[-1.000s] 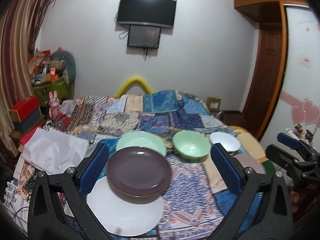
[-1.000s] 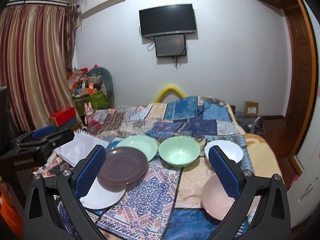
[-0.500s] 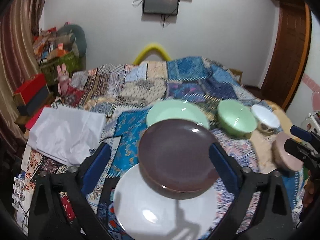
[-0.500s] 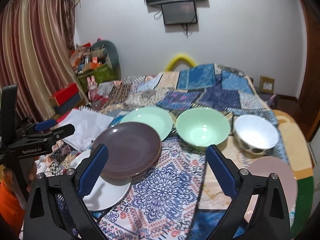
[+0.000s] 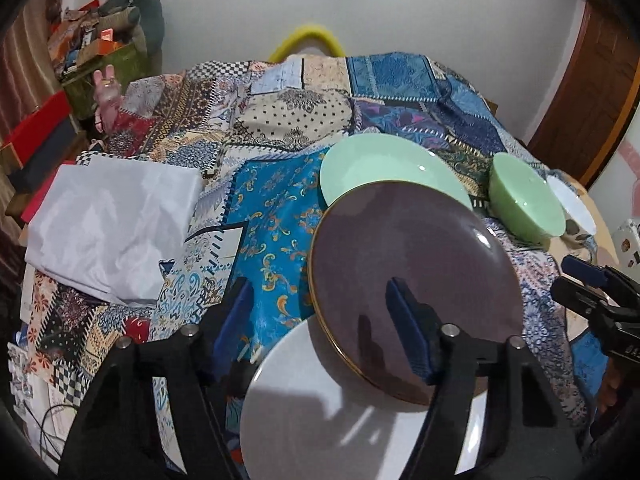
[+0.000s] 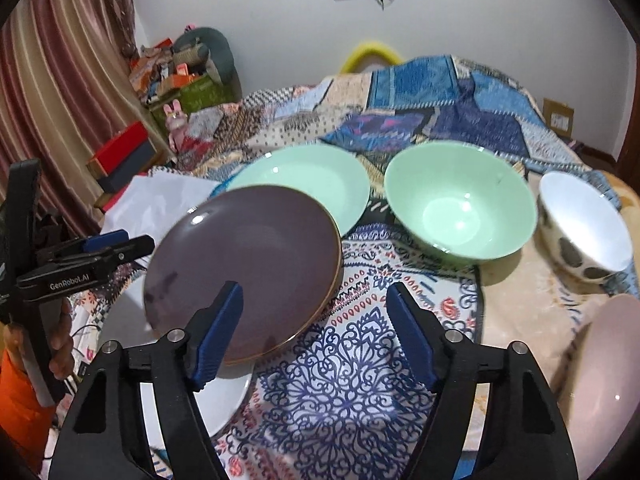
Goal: Organize plates and bowls
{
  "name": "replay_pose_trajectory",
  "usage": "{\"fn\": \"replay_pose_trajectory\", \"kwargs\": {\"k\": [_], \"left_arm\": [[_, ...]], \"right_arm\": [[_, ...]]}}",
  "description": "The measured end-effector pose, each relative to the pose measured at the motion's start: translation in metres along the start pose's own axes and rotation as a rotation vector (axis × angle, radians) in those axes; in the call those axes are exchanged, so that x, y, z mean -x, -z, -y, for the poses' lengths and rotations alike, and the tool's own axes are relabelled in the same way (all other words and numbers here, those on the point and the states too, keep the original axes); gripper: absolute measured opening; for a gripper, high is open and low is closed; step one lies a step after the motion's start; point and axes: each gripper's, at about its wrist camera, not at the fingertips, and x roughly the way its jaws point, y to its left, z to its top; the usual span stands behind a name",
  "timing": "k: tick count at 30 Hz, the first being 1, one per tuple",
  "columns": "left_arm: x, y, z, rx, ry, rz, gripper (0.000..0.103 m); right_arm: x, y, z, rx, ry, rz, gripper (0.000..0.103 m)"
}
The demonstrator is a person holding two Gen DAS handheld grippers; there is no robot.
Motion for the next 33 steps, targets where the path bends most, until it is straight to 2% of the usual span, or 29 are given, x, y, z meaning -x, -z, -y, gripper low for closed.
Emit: {"fn": "replay_pose_trajectory", "kwargs": {"k": [2,7,10,16,22,27,33], "left_arm": [[-0.009,-0.003,-0.001,-0.002,0.011,-0.019,0.063],[-0.027,-0.005,-0.002,-0.006,0.057,-0.066,0.043],[-0.033,-0.006,-0.002,-0.005,0.080,-0.085,0.037],[-0.040,-0.006,-0.002,0.004,0.106,-0.103,0.033],[-0.044,-0.006,-0.003,0.010,0.136,-0.123,0.032],[-0.044,-0.007,-0.001,-0.003,0.126,-0.132,0.032],[-0.042,-0.008,0.003,-0.004,0.109,-0.133,0.032]], "right_arm": [[-0.008,0.001,0.000,-0.001,0.002,-0.022,0.062],[-0.027,0.000,0.006,-0.025,-0.018,-0.078,0.046],[-0.034,-0.001,0.007,-0.029,-0.022,-0.094,0.043],[-0.049,-0.001,0.004,-0.017,-0.035,-0.120,0.033],[-0.058,-0.003,0.003,-0.016,-0.048,-0.134,0.031],[-0.064,-0.003,0.007,-0.056,-0.078,-0.134,0.031],[-0.060,-0.002,0.006,-0.051,-0.072,-0.123,0.030]]}}
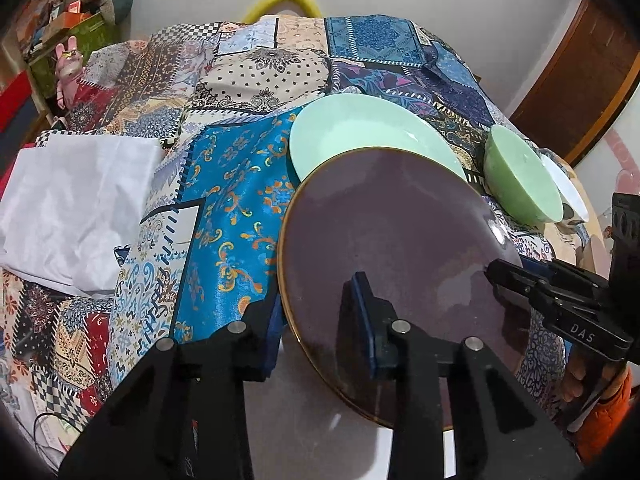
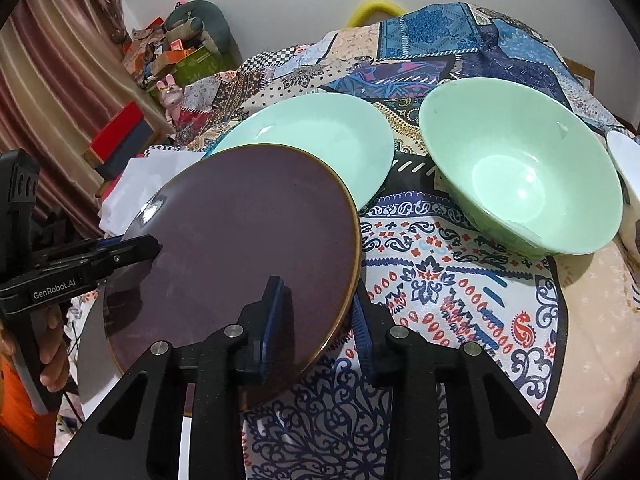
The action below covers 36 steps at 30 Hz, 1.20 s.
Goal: Organize plates and bowls
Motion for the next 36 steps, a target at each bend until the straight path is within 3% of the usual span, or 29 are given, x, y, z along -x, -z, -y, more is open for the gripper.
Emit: {"fn": "replay_pose_trajectory", "kwargs": {"k": [18,36], "left_arm": [[0.040,0.018,0.038,-0.024,0.035,0.048,0.033],[0.079,0.045,0.102,-0.072,0.073,0.074,0.033]], "right_arm": [[0.048,0.014,0.007,0.012,0.025,0.085,0.029],[0.112,0.043,0.021,-0.008,0.060,0.159,0.029]]}}
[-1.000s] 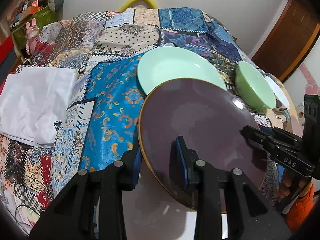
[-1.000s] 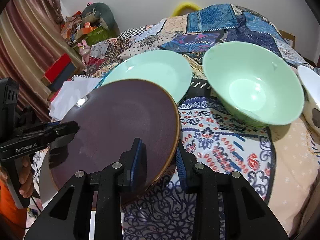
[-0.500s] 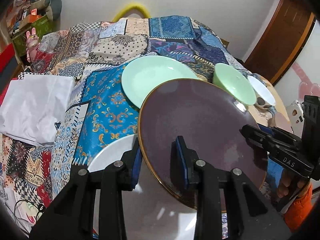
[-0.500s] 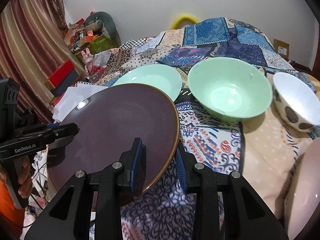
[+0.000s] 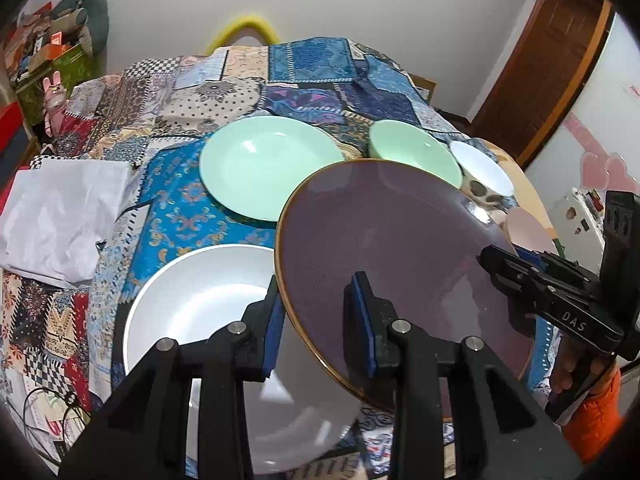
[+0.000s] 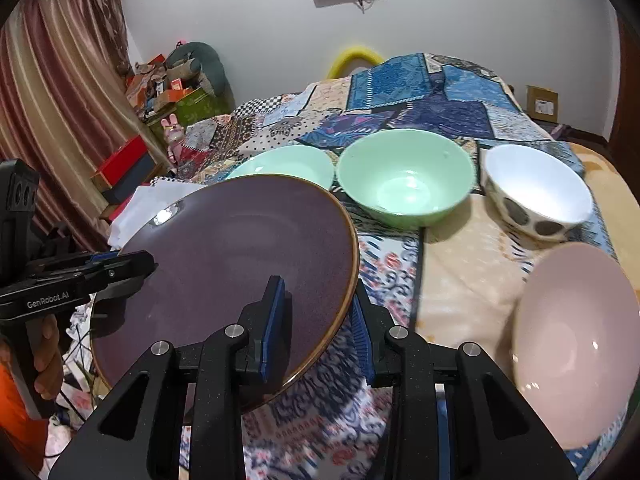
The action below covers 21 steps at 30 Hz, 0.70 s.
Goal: Organize plates and bowls
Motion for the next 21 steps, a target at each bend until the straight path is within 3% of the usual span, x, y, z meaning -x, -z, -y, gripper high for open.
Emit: {"fn": "replay_pose_trajectory", "kwargs": {"k": [21], "left_arm": [[-0.042,0.036,0.051,-0.024,0.051,-0.114,0.033]], "right_arm": [[0.022,0.054,0.044,-0.092,0.077,-0.048,0.029]]}}
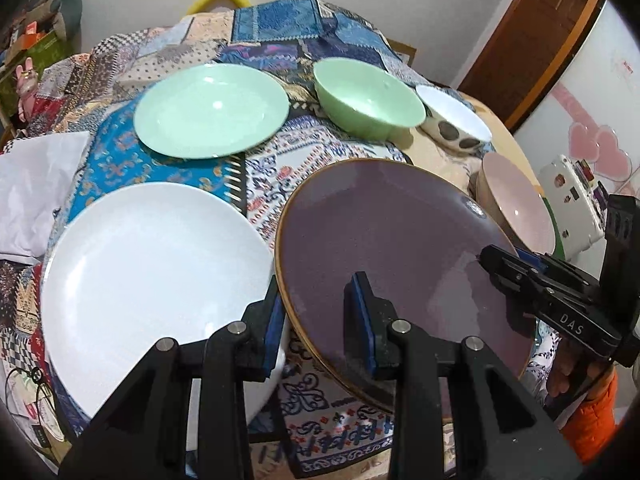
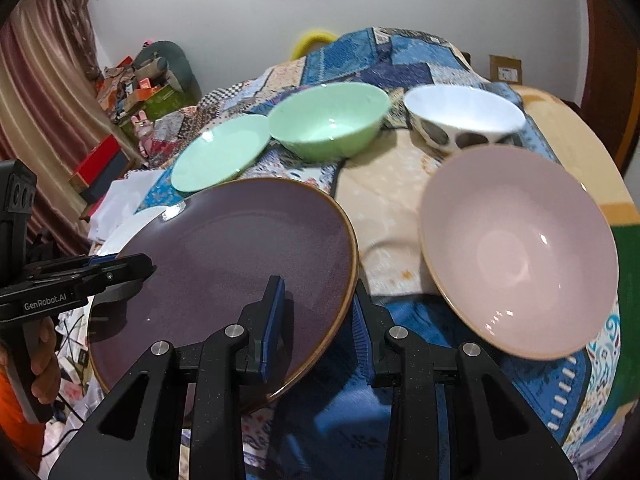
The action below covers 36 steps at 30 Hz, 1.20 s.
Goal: Organize plates and bowls
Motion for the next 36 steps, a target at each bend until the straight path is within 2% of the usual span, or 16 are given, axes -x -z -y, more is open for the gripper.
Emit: {"fn": "replay_pose_trajectory", "kwargs": {"k": [11,23,26,30,36], "left_arm": [[-0.034,0.002,0.010,-0.014,0.002,-0.068,0.033],[-0.044,0.002,0.013,-0.019,-0.003,-0.091,0.034],[-0.037,0.004,0.018,-0.052,-0.042,-0.059,0.034],[-0.024,0.004,0.020,-0.066,-0.055,-0.030,0.042],[0.010,0.004,0.015,-0.054,-0.078,0.056,0.051]], "right_arm": [[-0.004,0.021,0.020,-0.047,0.038,-0.037,0.029],[-0.006,0.020,0.023,-0.050,0.066,-0.042,0.029],[-0.003,0.019,0.023,-0.048,0.068,-0.045,0.029],[0.006,0.018,0.018,-0.021,0.095,-0.035,0.029],[0.022,0.015,0.013,0.003,0.103,-0.008,0.029]]}}
